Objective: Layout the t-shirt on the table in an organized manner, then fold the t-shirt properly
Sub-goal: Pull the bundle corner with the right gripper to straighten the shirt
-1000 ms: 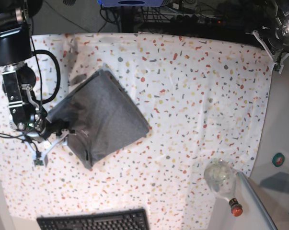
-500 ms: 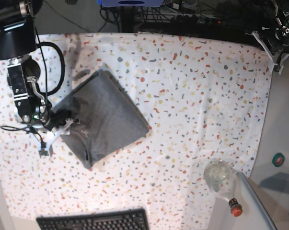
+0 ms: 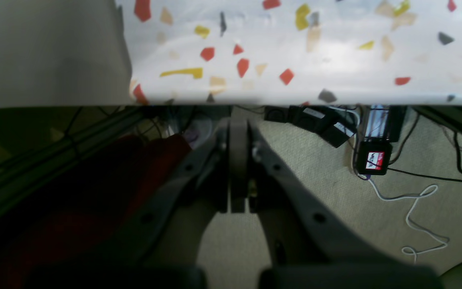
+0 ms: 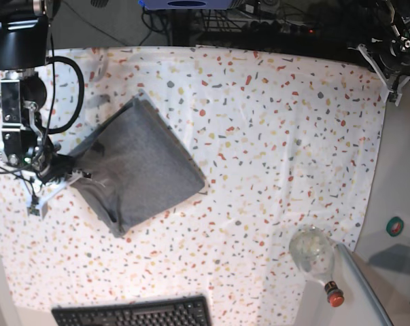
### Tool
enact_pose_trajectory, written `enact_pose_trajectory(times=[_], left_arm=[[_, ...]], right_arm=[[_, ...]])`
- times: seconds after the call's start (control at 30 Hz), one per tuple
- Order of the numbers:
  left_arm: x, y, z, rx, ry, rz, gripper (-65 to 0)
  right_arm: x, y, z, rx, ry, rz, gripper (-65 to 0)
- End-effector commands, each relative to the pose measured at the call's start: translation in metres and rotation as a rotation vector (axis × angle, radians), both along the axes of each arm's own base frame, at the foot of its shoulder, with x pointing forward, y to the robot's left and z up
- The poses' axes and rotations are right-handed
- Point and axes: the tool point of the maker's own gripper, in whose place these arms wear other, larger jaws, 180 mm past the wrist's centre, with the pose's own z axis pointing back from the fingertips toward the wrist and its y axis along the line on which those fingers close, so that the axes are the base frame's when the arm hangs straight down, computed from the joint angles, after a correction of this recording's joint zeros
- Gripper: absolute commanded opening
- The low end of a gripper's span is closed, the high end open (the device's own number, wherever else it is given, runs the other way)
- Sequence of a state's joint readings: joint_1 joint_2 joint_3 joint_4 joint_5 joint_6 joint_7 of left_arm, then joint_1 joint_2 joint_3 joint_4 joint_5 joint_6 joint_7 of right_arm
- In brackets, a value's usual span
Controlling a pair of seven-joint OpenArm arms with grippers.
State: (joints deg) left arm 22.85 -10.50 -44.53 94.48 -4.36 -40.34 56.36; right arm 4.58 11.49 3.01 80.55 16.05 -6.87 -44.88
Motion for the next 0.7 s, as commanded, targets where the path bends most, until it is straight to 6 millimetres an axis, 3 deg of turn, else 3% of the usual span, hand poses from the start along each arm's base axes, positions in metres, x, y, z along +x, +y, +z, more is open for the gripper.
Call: enact_pose_trajectory(times=[0.0,0.23,0.43,0.47,0.53,0.67], left_arm=[[0.005,0.007,0.007,0.025,-0.016,-0.005,-65.0],[0.005,0.007,0.007,0.024,-0.017,-0.005,-65.0],[0.005,0.007,0.007,0.024,-0.017,-0.005,-65.0],[0.005,0.007,0.007,0.024,-0.017,-0.005,-65.0],[0.007,0.006,0.009,0.028,-0.023,-0.012,-65.0],[0.033,-0.024,0.013,0.019,-0.061,-0.135,-65.0]], right_arm=[[0.012,-0.006,0.013,-0.020,-0.047,-0.001,-65.0],[0.009,-0.007,-0.012,-0.007,0.029,-0.017,-65.0],[0.008,-0.011,-0.010,-0.004,0.058,-0.030,-65.0],[0.007,-0.011,-0.009,-0.001,0.063,-0.029,-58.7],[0.013,-0.008,0.007,-0.006,0.015,-0.016,-49.8],[0.004,-0.015,0.051,-0.011,-0.131,-0.044,-49.1]])
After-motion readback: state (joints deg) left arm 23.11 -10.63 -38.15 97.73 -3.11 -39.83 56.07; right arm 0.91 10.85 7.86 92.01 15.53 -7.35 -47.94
